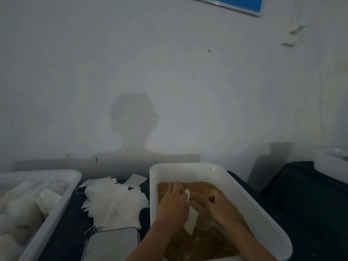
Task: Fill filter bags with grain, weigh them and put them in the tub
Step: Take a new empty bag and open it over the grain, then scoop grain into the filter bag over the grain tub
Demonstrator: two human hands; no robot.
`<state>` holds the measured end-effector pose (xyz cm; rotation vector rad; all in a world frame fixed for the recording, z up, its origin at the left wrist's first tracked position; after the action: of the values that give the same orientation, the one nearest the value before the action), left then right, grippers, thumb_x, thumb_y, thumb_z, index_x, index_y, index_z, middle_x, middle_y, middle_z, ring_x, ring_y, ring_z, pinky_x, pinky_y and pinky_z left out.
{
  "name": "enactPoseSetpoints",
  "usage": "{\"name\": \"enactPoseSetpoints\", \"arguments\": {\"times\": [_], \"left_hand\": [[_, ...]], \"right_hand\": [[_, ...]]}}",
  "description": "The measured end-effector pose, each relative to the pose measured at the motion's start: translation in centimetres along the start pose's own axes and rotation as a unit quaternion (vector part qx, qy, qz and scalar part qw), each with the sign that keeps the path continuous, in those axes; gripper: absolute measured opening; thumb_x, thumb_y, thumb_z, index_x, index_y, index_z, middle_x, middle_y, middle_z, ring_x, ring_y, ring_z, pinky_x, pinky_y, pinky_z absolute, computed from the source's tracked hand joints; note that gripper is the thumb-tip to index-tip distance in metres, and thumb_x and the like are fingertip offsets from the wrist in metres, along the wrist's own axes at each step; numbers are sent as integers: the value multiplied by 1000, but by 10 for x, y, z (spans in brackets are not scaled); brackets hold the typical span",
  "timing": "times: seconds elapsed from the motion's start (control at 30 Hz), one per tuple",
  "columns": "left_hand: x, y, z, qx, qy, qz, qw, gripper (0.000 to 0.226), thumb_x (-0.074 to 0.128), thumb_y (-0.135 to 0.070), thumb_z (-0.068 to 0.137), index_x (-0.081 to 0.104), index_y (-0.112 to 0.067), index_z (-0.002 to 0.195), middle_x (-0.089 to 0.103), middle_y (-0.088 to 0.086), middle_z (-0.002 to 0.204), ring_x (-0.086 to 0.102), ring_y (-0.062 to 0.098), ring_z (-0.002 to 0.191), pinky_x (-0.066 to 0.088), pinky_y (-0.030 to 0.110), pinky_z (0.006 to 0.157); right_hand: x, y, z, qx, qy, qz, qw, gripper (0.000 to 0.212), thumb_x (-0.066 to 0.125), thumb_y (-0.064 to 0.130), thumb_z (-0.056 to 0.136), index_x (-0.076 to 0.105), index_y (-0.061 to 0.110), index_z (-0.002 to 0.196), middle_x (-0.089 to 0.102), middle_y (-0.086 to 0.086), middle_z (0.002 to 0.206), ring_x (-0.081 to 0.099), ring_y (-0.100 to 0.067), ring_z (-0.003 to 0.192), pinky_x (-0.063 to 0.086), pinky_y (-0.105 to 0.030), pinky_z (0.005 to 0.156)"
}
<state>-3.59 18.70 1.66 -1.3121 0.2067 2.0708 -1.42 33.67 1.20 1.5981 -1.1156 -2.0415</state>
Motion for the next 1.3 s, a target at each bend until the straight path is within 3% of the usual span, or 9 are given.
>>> {"name": "enactPoseSetpoints", "arguments": {"times": [0.17,0.33,0.43,0.57,0.7,0.9,1.03,1.17,1.3], "left_hand": [[-15,0,-1,-42,-79,51,995,30,32,-22,97,54,-16,117,33,0,133,34,15,113,26,24,101],[-20,-1,-1,-29,-98,66,993,24,46,-22,96,57,-13,114,49,-1,121,48,13,104,37,21,94],[-11,5,-3,-75,-67,16,995,31,31,-24,100,46,-15,126,53,-2,123,45,12,114,36,20,95],[-9,9,-5,-139,-70,-13,988,20,31,-22,98,44,-17,112,59,-3,106,52,9,98,41,18,75],[-6,11,-5,-147,-67,-9,987,19,32,-19,98,44,-16,113,59,-2,107,53,11,99,43,20,77],[-5,8,-2,-99,-61,-2,993,27,38,-19,98,47,-16,123,52,-2,125,44,13,117,40,21,93],[-16,4,-1,-70,-77,8,995,21,72,-19,77,67,-14,98,65,2,103,60,13,98,48,15,74],[-6,10,-3,-87,-12,-13,996,31,45,-12,95,51,-18,124,42,0,135,38,13,123,41,20,91],[-5,12,-2,-93,13,-17,995,36,51,-8,92,50,-20,126,38,0,137,39,15,124,43,23,92]], "right_hand": [[6,-13,-8,-15,99,-265,959,31,58,24,91,50,16,120,58,-2,117,56,-16,103,45,-26,89],[9,-14,-8,-19,72,-326,942,37,49,14,95,40,12,131,56,-4,121,55,-16,107,45,-28,94],[12,-13,-9,-19,78,-352,933,41,49,14,95,36,11,134,54,-6,123,54,-19,110,43,-33,99],[3,-2,-8,-57,8,-361,931,44,48,20,95,32,16,135,53,-5,129,50,-21,115,34,-37,101],[-16,13,-6,-87,-15,-382,920,61,50,18,92,17,13,143,51,-5,130,49,-21,116,35,-37,98],[-8,22,2,-76,48,-398,913,38,39,15,99,36,11,137,49,-8,133,48,-20,121,36,-27,100],[19,22,18,-62,63,-363,928,52,55,44,89,46,15,131,51,-4,132,50,-20,120,38,-30,104],[29,16,24,-62,49,-307,948,41,53,27,94,42,16,132,56,-5,125,54,-19,113,42,-29,100],[19,6,16,-81,34,-250,964,34,46,24,97,44,20,130,55,-2,123,53,-15,108,43,-28,98]]}}
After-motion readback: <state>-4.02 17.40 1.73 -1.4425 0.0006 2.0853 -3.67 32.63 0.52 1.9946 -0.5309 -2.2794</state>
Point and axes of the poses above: each hand's wrist, its own z-axis towards the middle knuckle, its own x-axis out of the palm, y = z × x, the point moved 3 cm from there along z, towards the middle knuckle
